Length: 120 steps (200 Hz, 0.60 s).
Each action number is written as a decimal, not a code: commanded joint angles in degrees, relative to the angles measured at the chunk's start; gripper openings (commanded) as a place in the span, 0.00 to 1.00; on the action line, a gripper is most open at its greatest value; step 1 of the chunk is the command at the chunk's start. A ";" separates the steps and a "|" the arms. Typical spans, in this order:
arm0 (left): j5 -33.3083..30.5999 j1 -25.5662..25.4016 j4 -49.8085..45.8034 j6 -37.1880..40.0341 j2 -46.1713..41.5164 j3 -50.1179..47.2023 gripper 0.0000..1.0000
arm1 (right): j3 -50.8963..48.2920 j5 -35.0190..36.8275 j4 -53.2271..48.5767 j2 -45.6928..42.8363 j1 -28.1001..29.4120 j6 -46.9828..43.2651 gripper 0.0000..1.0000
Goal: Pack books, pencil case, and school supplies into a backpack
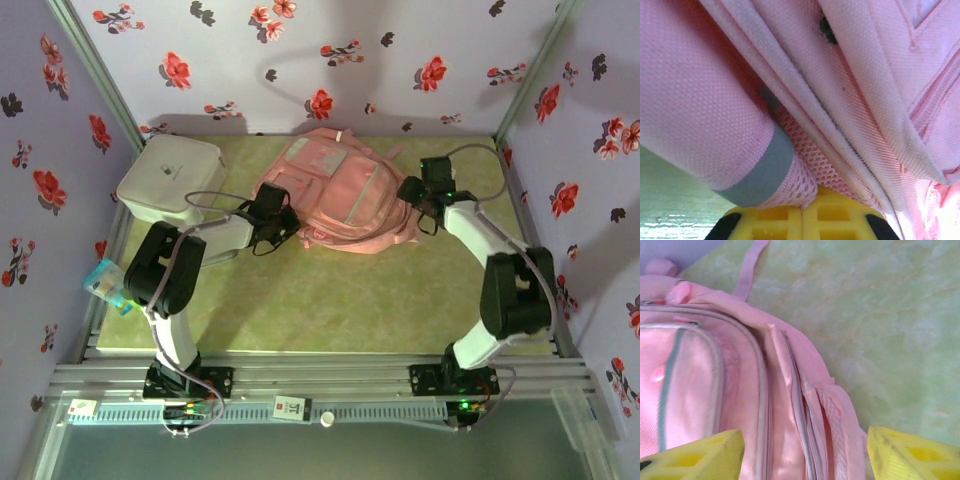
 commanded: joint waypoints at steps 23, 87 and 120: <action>0.63 -1.02 3.22 -0.72 -4.02 1.94 0.00 | -7.49 -1.91 -7.25 -10.79 7.87 1.76 0.66; 1.67 -3.20 4.88 -2.08 -4.10 3.04 0.00 | -12.02 0.28 5.11 -9.35 31.43 7.65 0.59; 2.33 -3.59 4.88 -2.40 -4.85 3.74 0.00 | -11.70 -0.39 11.15 -3.27 35.31 8.95 0.44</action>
